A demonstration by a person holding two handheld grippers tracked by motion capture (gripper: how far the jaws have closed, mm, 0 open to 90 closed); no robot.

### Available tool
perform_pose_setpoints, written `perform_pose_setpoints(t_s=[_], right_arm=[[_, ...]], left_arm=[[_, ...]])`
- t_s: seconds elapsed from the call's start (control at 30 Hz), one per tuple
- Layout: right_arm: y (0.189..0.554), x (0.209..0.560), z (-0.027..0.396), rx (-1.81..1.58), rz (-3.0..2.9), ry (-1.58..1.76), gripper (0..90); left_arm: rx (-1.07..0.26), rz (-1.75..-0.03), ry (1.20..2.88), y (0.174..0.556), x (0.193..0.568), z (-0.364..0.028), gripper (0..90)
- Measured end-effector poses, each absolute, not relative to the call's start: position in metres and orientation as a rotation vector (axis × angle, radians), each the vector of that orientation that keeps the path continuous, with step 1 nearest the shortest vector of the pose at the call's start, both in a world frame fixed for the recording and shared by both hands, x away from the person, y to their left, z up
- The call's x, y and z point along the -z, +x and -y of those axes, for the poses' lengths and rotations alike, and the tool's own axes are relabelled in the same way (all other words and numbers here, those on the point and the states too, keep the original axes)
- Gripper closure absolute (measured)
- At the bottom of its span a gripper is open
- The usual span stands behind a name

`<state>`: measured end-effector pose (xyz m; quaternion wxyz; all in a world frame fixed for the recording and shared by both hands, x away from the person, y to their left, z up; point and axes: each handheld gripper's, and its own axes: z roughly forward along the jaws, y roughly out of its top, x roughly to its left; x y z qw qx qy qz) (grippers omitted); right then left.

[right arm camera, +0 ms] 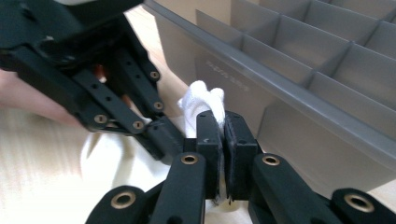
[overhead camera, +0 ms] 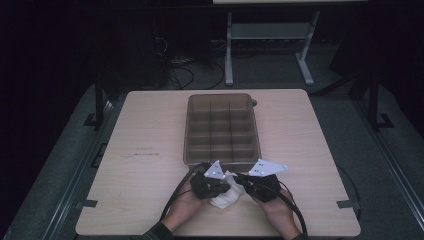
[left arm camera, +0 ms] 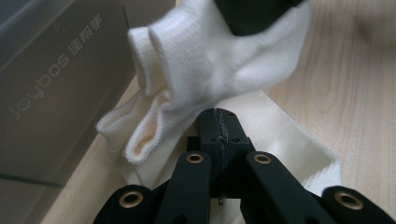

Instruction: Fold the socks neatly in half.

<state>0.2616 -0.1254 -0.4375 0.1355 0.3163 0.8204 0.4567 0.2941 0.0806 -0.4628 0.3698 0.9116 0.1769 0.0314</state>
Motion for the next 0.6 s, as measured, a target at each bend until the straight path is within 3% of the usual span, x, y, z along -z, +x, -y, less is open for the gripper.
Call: perform_pose_setpoints(t_s=[0.27, 0.6], right_arm=[[0.256, 0.437, 0.119, -1.309, -2.386, 0.888, 86.1], [0.257, 0.436, 0.125, -1.299, -2.361, 0.916, 86.0]], left_arm=[[-0.088, -0.458, 2.327, 0.292, 0.46, -0.085, 90.0], [-0.074, -0.45, 2.278, 0.272, 0.435, -0.118, 90.0]])
